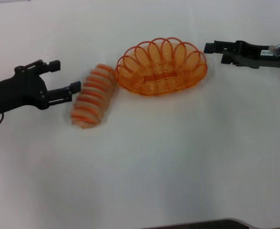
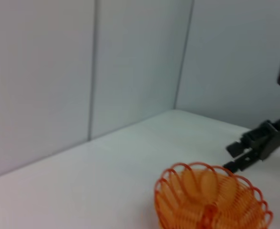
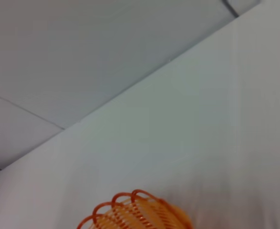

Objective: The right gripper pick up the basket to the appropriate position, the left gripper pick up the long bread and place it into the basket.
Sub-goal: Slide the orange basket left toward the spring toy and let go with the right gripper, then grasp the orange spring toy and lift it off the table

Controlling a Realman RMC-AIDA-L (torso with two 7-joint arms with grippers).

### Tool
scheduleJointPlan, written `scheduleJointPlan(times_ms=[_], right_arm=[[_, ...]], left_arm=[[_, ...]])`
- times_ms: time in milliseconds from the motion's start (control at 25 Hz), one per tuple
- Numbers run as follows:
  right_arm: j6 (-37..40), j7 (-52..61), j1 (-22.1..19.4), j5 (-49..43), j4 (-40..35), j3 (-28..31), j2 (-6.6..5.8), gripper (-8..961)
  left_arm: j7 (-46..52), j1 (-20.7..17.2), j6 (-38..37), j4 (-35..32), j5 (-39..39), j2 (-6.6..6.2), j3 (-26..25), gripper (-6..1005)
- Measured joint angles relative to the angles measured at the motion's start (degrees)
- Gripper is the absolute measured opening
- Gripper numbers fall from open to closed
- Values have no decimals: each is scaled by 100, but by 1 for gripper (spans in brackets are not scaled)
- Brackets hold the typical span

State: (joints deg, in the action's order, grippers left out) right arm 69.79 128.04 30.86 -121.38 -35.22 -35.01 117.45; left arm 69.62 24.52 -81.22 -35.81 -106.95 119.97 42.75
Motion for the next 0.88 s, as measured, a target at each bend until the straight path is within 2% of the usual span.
scheduleJointPlan(times_ms=[240,480,720,800,840,880], right_arm=[[418,-809,-328,692,-385,245,-2,939],[867,-2308,-616,1431,-602,403,-15,939],[1074,-3410,-685,1561,-653,813,-14,936],[1254,-3803,-686,1607,-653,1008,10,936],[1335,-3986,-686,1642,-653,1094,25,936],[1381,-4107,-687,1690,-653,1142,34,936]], left_arm=[[10,-1,-42,16,7,97,-578,854],[325,1,-16,79,8,173,-796,853],[1427,85,-17,162,-8,150,-787,853],[2022,130,-50,145,-44,103,-741,853],[2022,130,-50,145,-44,103,-741,854],[2500,149,-96,126,-64,35,-660,854]])
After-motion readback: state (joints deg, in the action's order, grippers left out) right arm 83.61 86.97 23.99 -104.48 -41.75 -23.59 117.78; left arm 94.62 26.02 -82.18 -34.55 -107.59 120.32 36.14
